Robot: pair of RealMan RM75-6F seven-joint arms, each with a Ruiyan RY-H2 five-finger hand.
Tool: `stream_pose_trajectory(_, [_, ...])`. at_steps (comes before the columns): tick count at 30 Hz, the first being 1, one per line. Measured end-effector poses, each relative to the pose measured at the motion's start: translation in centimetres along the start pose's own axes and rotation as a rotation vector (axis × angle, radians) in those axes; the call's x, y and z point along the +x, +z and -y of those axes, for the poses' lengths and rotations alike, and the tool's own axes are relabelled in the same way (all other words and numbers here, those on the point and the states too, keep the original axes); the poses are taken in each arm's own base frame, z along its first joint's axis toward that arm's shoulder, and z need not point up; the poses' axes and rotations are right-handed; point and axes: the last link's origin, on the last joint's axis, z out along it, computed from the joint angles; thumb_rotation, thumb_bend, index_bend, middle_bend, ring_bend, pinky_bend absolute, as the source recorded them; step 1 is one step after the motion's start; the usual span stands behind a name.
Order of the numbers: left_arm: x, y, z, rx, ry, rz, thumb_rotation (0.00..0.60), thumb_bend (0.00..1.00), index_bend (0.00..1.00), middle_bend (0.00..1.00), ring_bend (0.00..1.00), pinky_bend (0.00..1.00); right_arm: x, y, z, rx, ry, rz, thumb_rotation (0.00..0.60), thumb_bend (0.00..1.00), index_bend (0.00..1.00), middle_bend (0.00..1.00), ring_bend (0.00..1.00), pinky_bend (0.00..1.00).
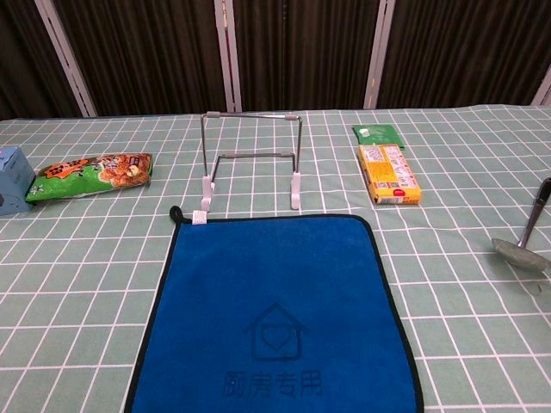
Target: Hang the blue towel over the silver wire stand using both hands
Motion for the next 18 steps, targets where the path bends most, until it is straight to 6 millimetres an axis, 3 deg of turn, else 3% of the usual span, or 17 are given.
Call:
stream_pose_trajectory(9, [-0.4, 0.5, -0.2, 0.009, 0.015, 0.010, 0.600, 0.00, 0.00, 0.00, 0.00, 0.00, -1.7, 1.4, 1.0, 0.056, 0.007, 0.082, 0.600, 0.00, 0.00, 0.00, 0.00, 0.00])
stream_pose_trajectory(18, [-1.3, 1.6, -0.3, 0.023, 0.033, 0.033, 0.600, 0.00, 0.00, 0.00, 0.00, 0.00, -4.7, 7.2, 5.2, 0.343, 0.057, 0.193, 0.600, 0.00, 0.00, 0.00, 0.00, 0.00])
